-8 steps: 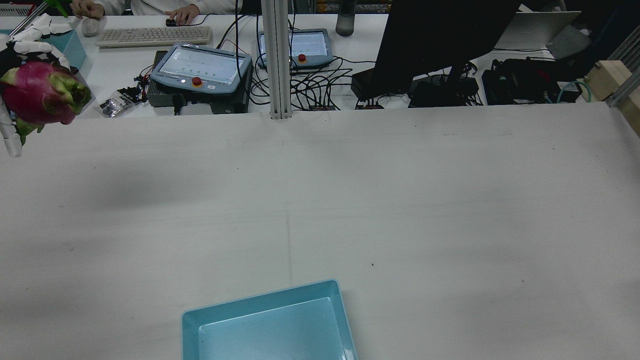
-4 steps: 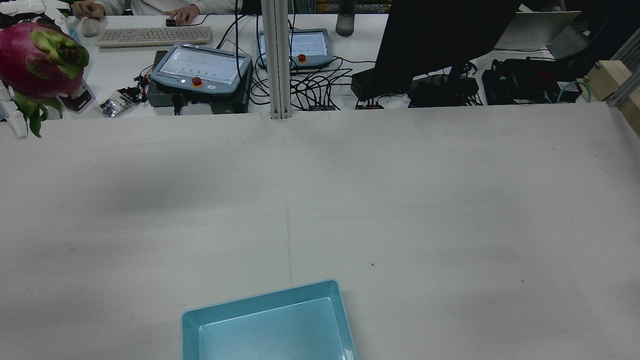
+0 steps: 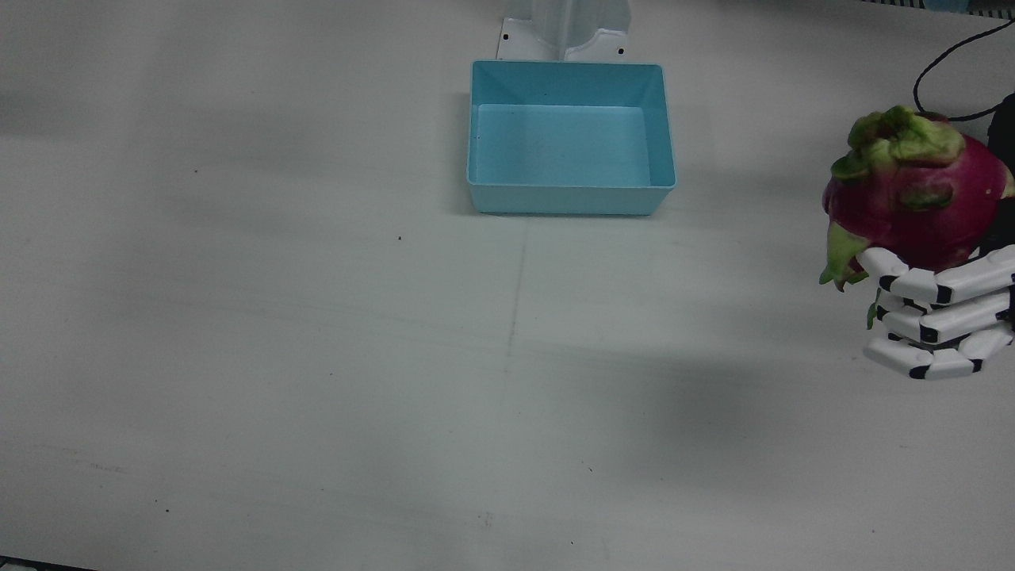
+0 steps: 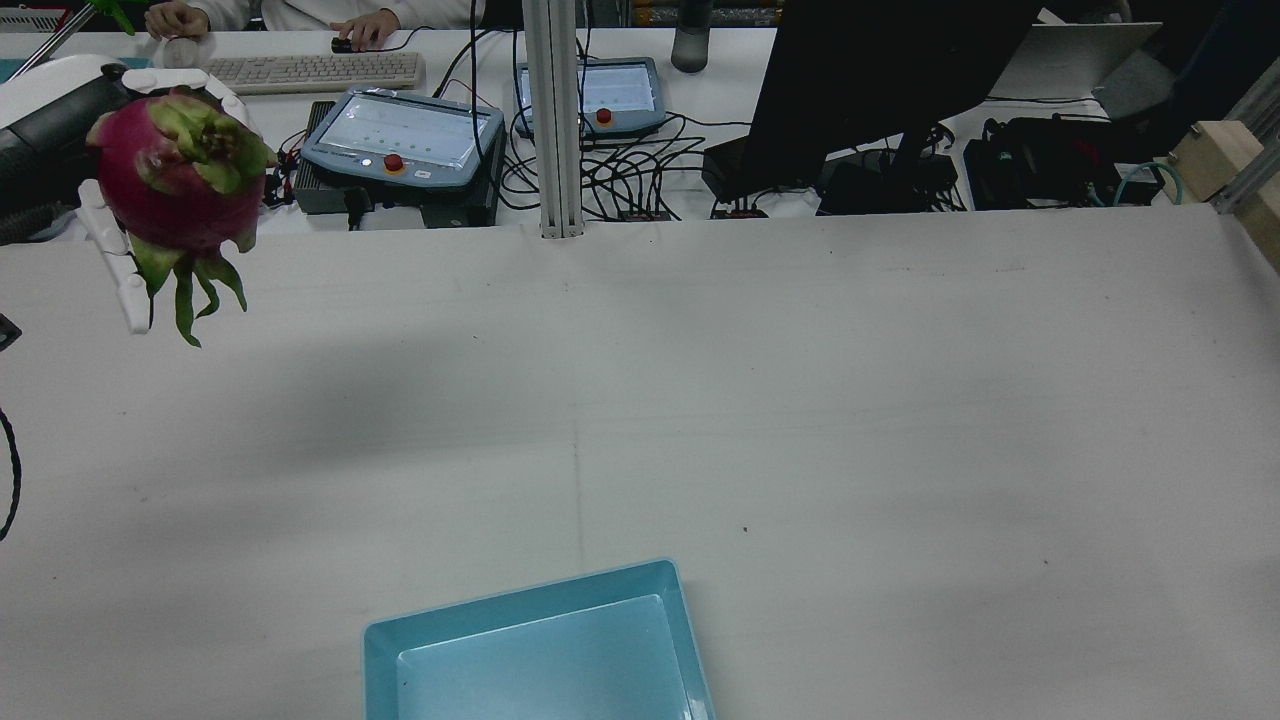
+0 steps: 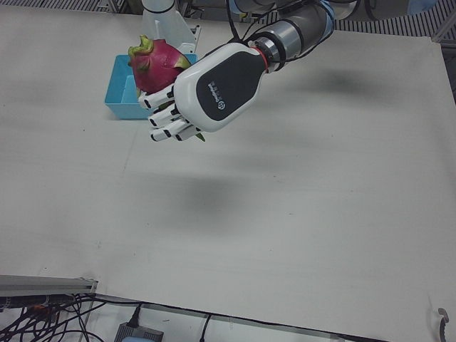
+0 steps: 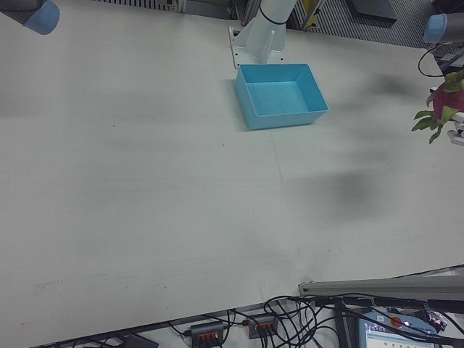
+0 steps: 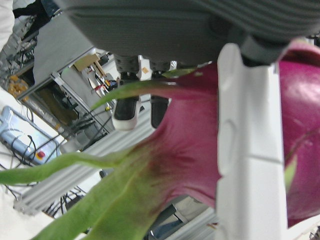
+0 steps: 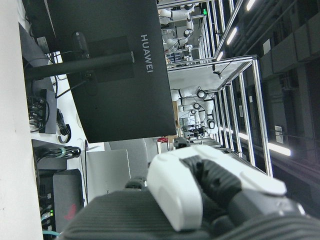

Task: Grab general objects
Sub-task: 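Carry the dragon fruit over the light-blue tray with the left hand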

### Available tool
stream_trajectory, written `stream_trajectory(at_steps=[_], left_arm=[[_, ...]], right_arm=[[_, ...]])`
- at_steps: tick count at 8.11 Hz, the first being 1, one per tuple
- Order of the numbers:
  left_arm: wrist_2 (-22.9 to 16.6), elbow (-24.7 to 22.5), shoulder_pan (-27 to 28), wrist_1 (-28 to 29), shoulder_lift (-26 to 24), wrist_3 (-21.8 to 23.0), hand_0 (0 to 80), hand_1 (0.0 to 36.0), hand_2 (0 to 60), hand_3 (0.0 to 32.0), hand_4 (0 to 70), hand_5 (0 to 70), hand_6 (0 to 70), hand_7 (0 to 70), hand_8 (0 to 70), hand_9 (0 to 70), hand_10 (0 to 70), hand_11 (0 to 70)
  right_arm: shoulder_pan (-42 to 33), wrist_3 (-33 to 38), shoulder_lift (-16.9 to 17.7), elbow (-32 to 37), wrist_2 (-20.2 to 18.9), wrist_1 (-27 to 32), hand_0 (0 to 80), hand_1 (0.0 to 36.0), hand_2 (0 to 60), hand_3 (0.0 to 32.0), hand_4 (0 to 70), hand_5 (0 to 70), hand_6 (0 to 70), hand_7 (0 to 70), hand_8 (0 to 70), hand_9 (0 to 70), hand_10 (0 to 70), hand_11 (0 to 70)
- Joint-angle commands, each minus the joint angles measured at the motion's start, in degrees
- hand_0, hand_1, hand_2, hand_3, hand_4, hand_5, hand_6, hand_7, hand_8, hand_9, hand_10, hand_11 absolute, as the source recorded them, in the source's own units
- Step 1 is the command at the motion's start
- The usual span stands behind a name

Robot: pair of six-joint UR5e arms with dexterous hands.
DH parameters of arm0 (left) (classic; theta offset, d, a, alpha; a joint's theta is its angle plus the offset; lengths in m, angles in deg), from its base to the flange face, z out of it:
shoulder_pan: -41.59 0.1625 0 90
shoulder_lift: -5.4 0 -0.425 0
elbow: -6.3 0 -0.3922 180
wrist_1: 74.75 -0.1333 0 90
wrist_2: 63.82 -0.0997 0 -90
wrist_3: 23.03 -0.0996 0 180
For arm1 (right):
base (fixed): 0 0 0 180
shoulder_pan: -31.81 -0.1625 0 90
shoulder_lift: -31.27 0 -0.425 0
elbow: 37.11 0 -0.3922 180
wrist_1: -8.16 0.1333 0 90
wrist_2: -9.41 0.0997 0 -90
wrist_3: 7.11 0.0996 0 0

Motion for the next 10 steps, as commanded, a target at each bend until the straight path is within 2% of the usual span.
stream_trajectory(at_steps=[1,2,3,4,6,7,8,9,10], left_arm=[[-4.94,-0.44,7.24,-6.2,-6.87,0.88,41.8,21.9,60.0,0.0,28.4,70.0,37.8,70.0,29.4,49.0,43.2,61.4],[-5.05,-1.15,9.44,-8.07,-8.57,0.79,42.5,21.4,60.0,0.0,28.6,70.0,38.6,70.0,29.9,49.4,42.4,60.2],[-4.7,-0.89,13.46,-9.74,-10.41,0.52,44.3,22.9,60.0,0.0,29.2,70.0,39.8,70.0,29.3,48.4,39.2,55.9],[-4.52,-0.54,18.2,-12.37,-13.21,0.0,45.1,24.0,60.0,0.0,27.2,70.0,37.5,70.0,27.5,46.3,38.7,55.3],[-3.82,0.25,24.8,-15.9,-16.05,-5.87,45.7,24.1,60.0,0.0,26.7,70.0,37.7,70.0,27.7,46.3,37.5,53.8],[-1.99,0.78,29.28,-15.91,-16.06,-7.02,45.6,23.9,60.0,0.0,26.4,70.0,37.4,70.0,27.7,46.2,36.9,53.0],[1.6,0.78,34.63,-16.43,-16.14,-7.99,45.6,23.8,60.0,0.0,25.8,70.0,37.1,70.0,27.6,46.2,36.8,52.9],[3.89,1.65,38.69,-16.44,-16.06,-8.26,45.5,22.2,60.0,0.0,25.1,70.0,35.6,70.0,26.8,45.2,35.7,51.4],[4.53,2.36,40.03,-16.0,-15.97,-8.35,45.7,22.3,60.0,0.0,25.2,70.0,34.7,70.0,25.5,43.8,33.5,48.6]], right_arm=[[0.01,0.0,0.0,0.09,0.03,0.0,0.0,0.0,0.0,0.0,0.0,0.0,0.0,0.0,0.0,0.0,0.0,0.0],[0.01,0.0,0.0,0.09,0.03,0.0,0.0,0.0,0.0,0.0,0.0,0.0,0.0,0.0,0.0,0.0,0.0,0.0],[0.01,0.0,0.0,0.09,0.03,0.0,0.0,0.0,0.0,0.0,0.0,0.0,0.0,0.0,0.0,0.0,0.0,0.0],[0.01,0.0,0.0,0.09,0.03,0.0,0.0,0.0,0.0,0.0,0.0,0.0,0.0,0.0,0.0,0.0,0.0,0.0],[0.01,0.0,0.0,0.09,0.03,0.0,0.0,0.0,0.0,0.0,0.0,0.0,0.0,0.0,0.0,0.0,0.0,0.0],[0.01,0.0,0.0,0.09,0.03,0.0,0.0,0.0,0.0,0.0,0.0,0.0,0.0,0.0,0.0,0.0,0.0,0.0],[0.01,0.0,0.0,0.0,0.03,0.0,0.0,0.0,0.0,0.0,0.0,0.0,0.0,0.0,0.0,0.0,0.0,0.0],[0.01,0.0,0.0,0.0,0.03,0.0,0.0,0.0,0.0,0.0,0.0,0.0,0.0,0.0,0.0,0.0,0.0,0.0],[0.01,0.0,0.0,0.0,0.03,0.0,0.0,0.0,0.0,0.0,0.0,0.0,0.0,0.0,0.0,0.0,0.0,0.0]])
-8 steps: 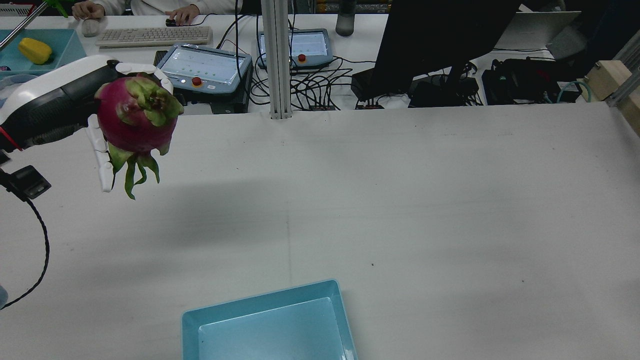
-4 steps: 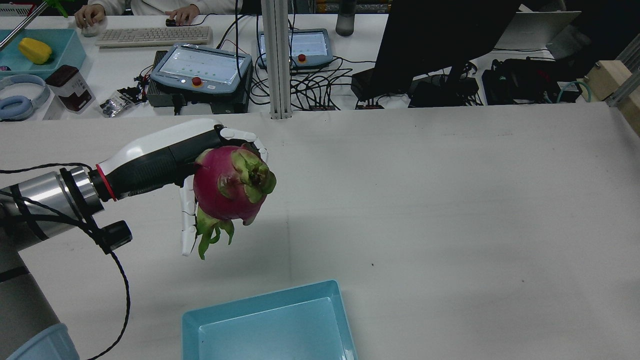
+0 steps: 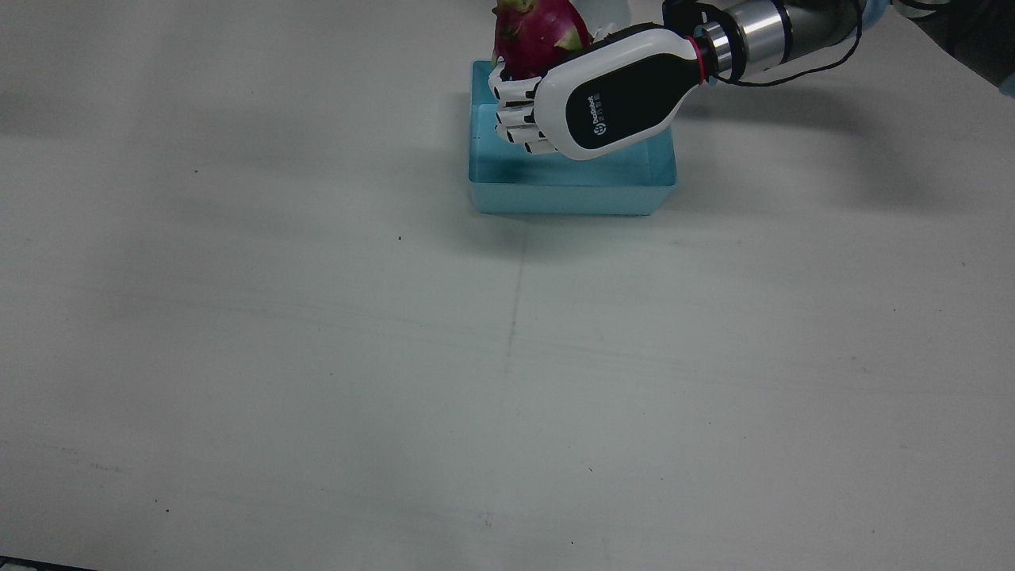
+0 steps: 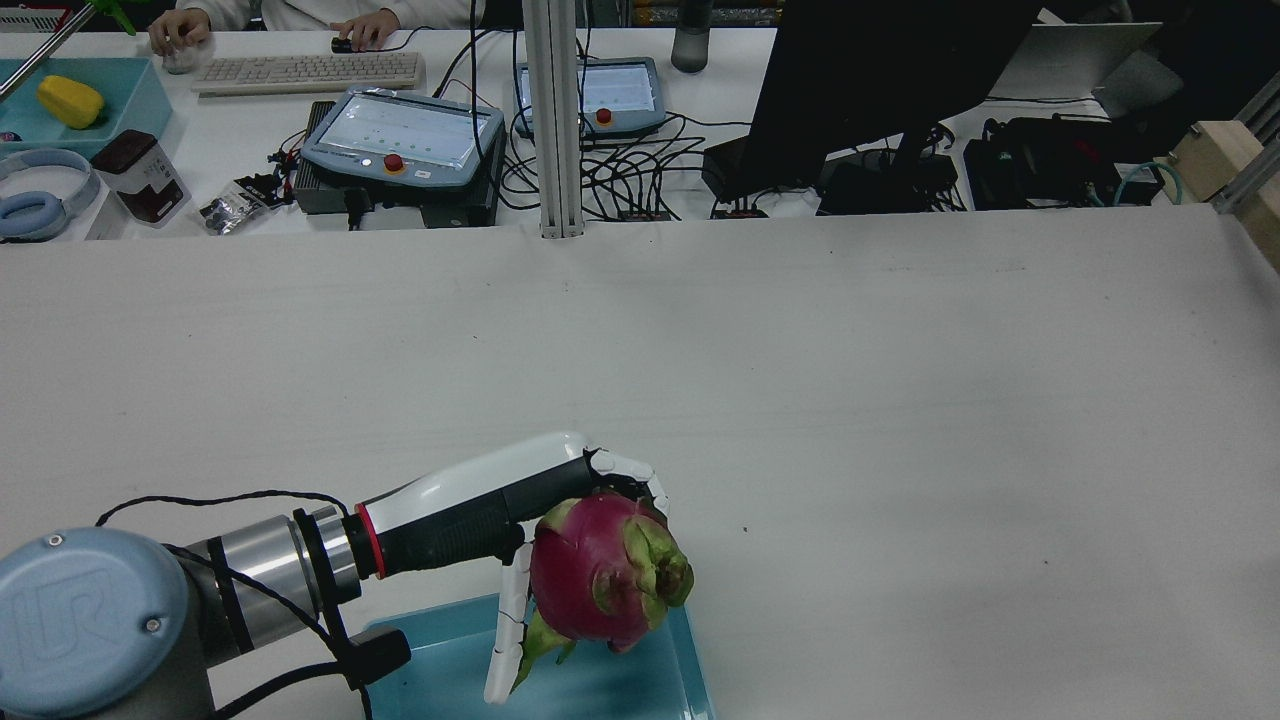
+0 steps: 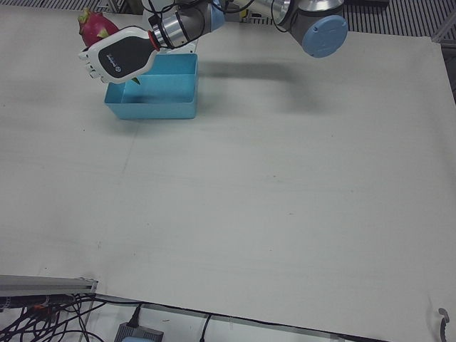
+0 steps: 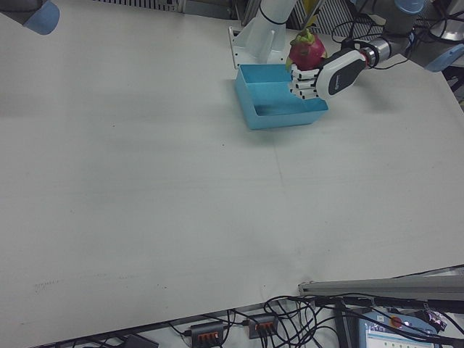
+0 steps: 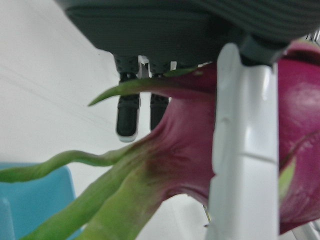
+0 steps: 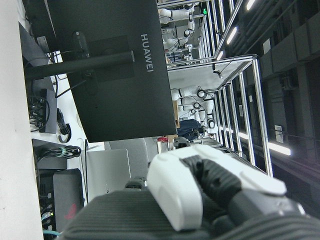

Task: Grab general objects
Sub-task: 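Carry the dragon fruit over the light-blue tray with the left hand, then lower the fruit into the tray and open the left hand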

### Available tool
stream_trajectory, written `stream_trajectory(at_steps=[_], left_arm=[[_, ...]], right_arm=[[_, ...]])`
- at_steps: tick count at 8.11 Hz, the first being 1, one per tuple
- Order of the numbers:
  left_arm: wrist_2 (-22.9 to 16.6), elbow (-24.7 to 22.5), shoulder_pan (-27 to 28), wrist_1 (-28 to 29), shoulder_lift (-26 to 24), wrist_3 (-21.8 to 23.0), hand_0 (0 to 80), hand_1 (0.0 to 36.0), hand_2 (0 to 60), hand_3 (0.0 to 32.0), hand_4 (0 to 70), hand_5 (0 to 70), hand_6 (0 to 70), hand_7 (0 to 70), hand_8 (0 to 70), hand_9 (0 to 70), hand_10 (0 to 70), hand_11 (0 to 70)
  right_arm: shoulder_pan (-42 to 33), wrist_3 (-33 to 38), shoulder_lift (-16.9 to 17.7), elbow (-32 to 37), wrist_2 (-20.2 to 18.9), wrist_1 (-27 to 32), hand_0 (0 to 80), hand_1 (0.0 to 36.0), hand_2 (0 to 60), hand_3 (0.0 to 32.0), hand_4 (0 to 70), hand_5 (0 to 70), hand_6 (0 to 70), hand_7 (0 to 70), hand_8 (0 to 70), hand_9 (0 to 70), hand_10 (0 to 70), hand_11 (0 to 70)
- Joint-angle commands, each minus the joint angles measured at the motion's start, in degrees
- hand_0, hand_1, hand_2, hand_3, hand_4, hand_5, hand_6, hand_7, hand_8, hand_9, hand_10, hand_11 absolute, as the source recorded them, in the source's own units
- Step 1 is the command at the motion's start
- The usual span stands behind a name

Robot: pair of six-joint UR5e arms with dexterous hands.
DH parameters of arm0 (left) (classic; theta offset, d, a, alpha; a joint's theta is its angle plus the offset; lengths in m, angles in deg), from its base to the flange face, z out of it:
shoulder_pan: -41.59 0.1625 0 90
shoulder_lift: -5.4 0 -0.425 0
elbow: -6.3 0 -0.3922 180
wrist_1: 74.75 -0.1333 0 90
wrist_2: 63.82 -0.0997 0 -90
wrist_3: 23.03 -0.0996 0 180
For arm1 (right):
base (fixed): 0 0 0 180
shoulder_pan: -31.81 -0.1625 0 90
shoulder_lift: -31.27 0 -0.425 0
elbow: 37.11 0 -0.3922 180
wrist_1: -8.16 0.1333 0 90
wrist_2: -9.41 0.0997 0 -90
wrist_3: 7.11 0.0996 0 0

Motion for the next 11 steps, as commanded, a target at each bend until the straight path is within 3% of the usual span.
stream_trajectory(at_steps=[1,2,3,4,5,6,7,8,11], left_arm=[[3.09,1.17,6.1,0.55,0.04,-1.39,45.6,22.2,60.0,0.0,25.0,70.0,33.7,70.0,24.3,42.2,30.8,45.2],[3.09,1.17,6.02,0.64,0.04,-1.48,45.6,21.8,60.0,0.0,24.8,70.0,33.1,70.0,23.8,41.5,30.1,44.2],[3.09,0.73,5.93,1.68,0.13,-1.48,45.6,18.6,60.0,0.0,22.9,70.0,28.8,70.0,20.1,36.7,26.1,38.8],[3.27,0.56,5.93,1.78,0.04,-1.57,47.5,13.6,12.8,0.0,6.0,70.0,8.4,41.3,0.9,7.9,9.0,14.5],[3.18,0.55,6.02,1.78,-0.04,-2.61,48.7,14.2,2.4,0.0,0.0,70.0,2.7,32.2,0.0,5.0,6.5,11.4],[3.18,0.64,6.19,1.78,-0.04,-2.62,49.0,14.3,0.0,2.0,0.8,0.0,0.0,26.1,0.0,3.8,5.9,10.7],[3.18,0.56,5.93,1.78,-0.04,-2.62,50.0,15.2,0.0,19.6,0.0,0.0,0.0,5.2,0.0,0.0,0.2,1.9],[3.18,0.55,5.93,1.78,-0.04,-2.62,50.0,14.6,0.0,25.0,0.0,0.0,0.0,0.0,0.0,0.0,0.0,0.0],[3.09,0.55,5.4,1.78,-0.66,-2.62,49.9,15.0,0.0,27.4,0.0,0.0,0.0,0.0,0.0,0.0,0.0,0.0]], right_arm=[[0.0,0.0,0.0,-0.03,0.0,0.0,0.0,0.0,0.0,0.0,0.0,0.0,0.0,0.0,0.0,0.0,0.0,0.0],[0.0,0.0,0.0,0.06,0.0,0.0,0.0,0.0,0.0,0.0,0.0,0.0,0.0,0.0,0.0,0.0,0.0,0.0],[0.0,0.0,0.0,-0.03,0.0,0.0,0.0,0.0,0.0,0.0,0.0,0.0,0.0,0.0,0.0,0.0,0.0,0.0],[0.0,0.0,0.0,-0.03,0.0,0.0,0.0,0.0,0.0,0.0,0.0,0.0,0.0,0.0,0.0,0.0,0.0,0.0],[0.0,0.0,0.0,-0.03,0.0,0.0,0.0,0.0,0.0,0.0,0.0,0.0,0.0,0.0,0.0,0.0,0.0,0.0],[0.0,0.0,0.0,0.06,0.0,0.0,0.0,0.0,0.0,0.0,0.0,0.0,0.0,0.0,0.0,0.0,0.0,0.0],[0.0,0.0,0.0,-0.03,0.0,0.0,0.0,0.0,0.0,0.0,0.0,0.0,0.0,0.0,0.0,0.0,0.0,0.0],[0.0,0.0,0.0,-0.03,0.0,0.0,0.0,0.0,0.0,0.0,0.0,0.0,0.0,0.0,0.0,0.0,0.0,0.0],[0.0,0.0,0.0,-0.03,0.0,0.0,0.0,0.0,0.0,0.0,0.0,0.0,0.0,0.0,0.0,0.0,0.0,0.0]])
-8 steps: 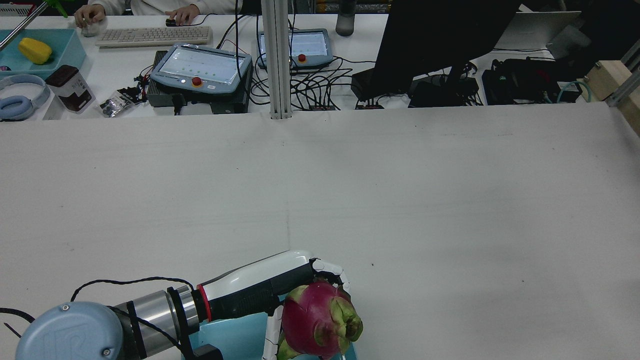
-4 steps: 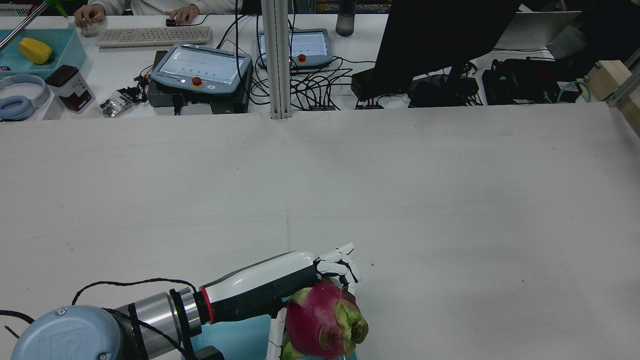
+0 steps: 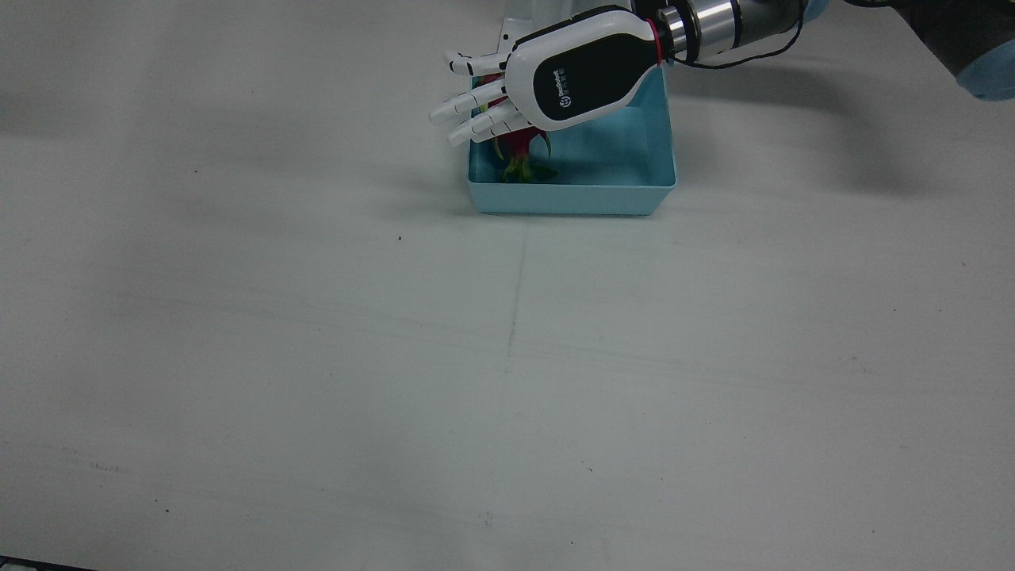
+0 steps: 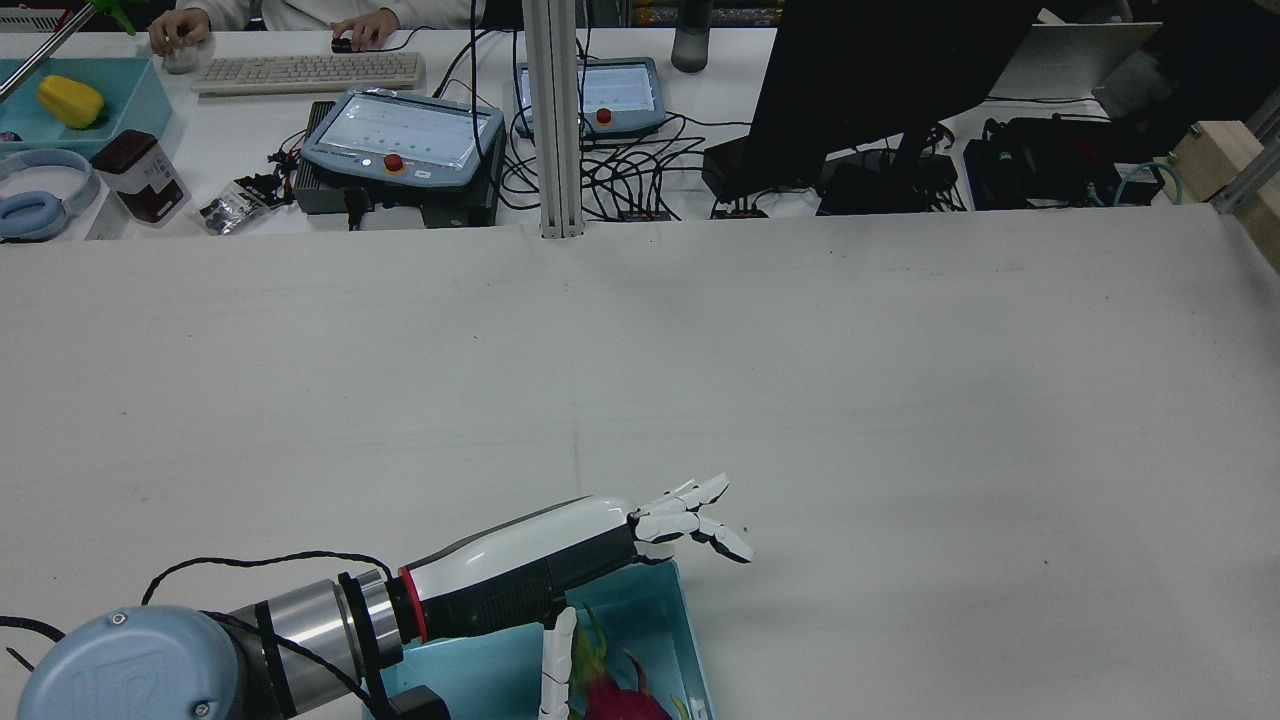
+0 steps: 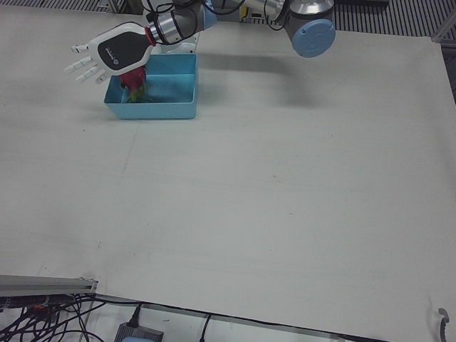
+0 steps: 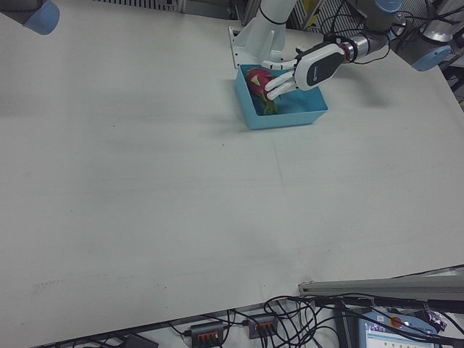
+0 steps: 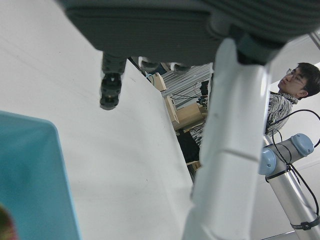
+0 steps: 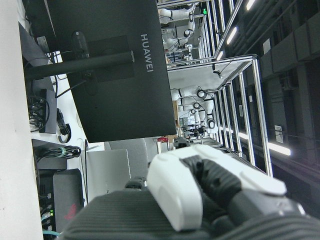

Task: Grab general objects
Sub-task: 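Lower the fruit into the tray and open the left hand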

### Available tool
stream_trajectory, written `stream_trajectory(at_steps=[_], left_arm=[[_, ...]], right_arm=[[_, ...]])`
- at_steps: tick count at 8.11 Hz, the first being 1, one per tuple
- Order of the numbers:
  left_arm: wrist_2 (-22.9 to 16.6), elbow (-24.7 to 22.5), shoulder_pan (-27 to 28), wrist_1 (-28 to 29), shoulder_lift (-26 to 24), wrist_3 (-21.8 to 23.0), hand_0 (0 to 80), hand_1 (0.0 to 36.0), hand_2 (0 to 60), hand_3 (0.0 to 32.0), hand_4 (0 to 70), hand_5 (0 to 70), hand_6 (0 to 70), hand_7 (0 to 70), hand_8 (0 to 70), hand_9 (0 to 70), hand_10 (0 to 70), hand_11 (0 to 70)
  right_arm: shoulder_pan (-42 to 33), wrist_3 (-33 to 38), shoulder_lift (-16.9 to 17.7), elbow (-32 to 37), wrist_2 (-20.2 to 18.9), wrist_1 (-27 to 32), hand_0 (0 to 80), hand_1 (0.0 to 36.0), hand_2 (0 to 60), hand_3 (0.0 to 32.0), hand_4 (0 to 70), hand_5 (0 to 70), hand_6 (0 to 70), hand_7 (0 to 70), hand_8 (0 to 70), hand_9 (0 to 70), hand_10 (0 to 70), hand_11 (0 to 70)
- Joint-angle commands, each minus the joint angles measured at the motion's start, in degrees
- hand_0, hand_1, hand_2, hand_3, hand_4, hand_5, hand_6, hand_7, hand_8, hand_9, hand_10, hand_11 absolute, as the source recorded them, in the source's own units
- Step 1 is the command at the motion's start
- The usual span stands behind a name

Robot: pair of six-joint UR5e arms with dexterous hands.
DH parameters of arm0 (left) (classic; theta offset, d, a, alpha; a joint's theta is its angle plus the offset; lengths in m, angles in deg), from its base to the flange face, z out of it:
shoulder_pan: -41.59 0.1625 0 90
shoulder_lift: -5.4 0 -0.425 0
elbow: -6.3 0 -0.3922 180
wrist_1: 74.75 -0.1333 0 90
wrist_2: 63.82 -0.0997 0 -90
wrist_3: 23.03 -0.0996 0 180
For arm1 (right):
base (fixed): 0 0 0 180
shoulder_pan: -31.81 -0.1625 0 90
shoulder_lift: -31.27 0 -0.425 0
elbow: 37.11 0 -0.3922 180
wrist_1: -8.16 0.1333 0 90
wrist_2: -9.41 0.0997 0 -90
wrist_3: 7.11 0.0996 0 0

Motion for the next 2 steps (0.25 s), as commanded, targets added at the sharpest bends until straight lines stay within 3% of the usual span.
stream_trajectory(at_steps=[1,2], left_arm=[[-0.12,0.06,-0.6,0.0,-0.71,0.0,50.2,15.3,0.0,28.6,0.0,0.0,0.0,0.0,0.0,0.0,0.0,0.0],[0.05,0.06,-2.87,0.0,-0.97,0.34,50.2,15.5,0.0,29.2,0.0,0.0,0.0,0.0,0.0,0.0,0.0,0.0]], right_arm=[[0.0,0.0,0.0,0.0,0.0,0.0,0.0,0.0,0.0,0.0,0.0,0.0,0.0,0.0,0.0,0.0,0.0,0.0],[0.0,0.0,0.0,0.0,0.0,0.0,0.0,0.0,0.0,0.0,0.0,0.0,0.0,0.0,0.0,0.0,0.0,0.0]])
